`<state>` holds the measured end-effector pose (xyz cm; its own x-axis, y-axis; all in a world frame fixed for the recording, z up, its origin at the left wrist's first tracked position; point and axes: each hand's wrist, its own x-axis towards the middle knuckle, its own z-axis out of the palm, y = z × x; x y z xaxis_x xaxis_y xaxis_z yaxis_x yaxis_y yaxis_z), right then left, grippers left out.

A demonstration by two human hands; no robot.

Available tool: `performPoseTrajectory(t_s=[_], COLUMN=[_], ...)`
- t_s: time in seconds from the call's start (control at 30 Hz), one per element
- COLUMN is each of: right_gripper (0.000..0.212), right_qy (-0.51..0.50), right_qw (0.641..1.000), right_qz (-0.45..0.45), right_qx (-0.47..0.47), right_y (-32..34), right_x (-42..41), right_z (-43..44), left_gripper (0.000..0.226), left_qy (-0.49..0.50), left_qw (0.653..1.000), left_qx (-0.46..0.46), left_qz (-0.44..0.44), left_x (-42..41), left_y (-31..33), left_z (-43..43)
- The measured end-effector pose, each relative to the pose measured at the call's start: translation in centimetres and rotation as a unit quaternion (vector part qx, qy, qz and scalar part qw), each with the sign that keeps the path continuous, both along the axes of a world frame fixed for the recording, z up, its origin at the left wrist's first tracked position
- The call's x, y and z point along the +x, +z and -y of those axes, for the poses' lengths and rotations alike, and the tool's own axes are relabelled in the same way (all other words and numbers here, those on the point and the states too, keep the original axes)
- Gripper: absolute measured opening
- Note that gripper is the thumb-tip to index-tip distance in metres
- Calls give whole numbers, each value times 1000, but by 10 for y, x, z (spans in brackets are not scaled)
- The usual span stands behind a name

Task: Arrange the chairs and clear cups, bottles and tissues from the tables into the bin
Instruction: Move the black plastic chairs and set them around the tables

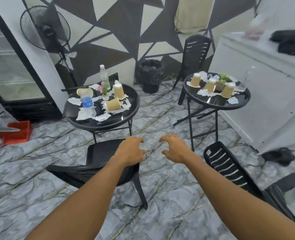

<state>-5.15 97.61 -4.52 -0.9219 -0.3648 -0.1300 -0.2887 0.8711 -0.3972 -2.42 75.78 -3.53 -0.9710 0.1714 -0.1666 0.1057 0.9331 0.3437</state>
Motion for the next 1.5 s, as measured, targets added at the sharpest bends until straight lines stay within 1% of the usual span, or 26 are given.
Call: performPoseTrajectory(t_s=[0.13, 0.27, 0.43, 0.57, 0.77, 1.0, 1.1, 1.3, 1.43, 1.5], right_gripper=[46, 47, 48, 48, 47, 45, 45, 46, 46, 47], right_qy=[-8, -19, -21, -17, -21, -22, -9, 30, 79, 93], right_qw=[1000, 1000, 1000, 1000, 999, 996, 996, 997, 992, 990], right_qz=[-17, -16, 5, 21, 22, 74, 76, 74, 94, 99], right_qx=[-4, -3, 2, 15, 27, 39, 40, 22, 39, 36], right_y=[16, 31, 33, 28, 25, 14, 3, -19, -17, -15], right_x=[-4, -28, -80, -139, -259, -376, -444, -601, -699, -746], right_z=[-70, -109, -124, -129, -133, -130, -124, -101, -81, -67], left_gripper=[51, 52, 56, 55, 54, 56, 57, 56, 56, 54], left_qy=[-15, -23, -17, -3, 7, 5, 16, 65, 107, 141], left_qw=[1000, 999, 999, 999, 1000, 999, 999, 996, 992, 987], left_qx=[-16, -31, -32, -34, -9, -17, -6, 2, -2, 14], left_qz=[-3, -11, -4, 3, -7, 41, 51, 55, 73, 74], left_x=[-14, -42, -91, -152, -271, -382, -445, -587, -672, -713], left_y=[8, 15, 20, 15, 11, 3, -4, -26, -27, -27], left_z=[-77, -128, -155, -163, -167, -167, -165, -148, -133, -121])
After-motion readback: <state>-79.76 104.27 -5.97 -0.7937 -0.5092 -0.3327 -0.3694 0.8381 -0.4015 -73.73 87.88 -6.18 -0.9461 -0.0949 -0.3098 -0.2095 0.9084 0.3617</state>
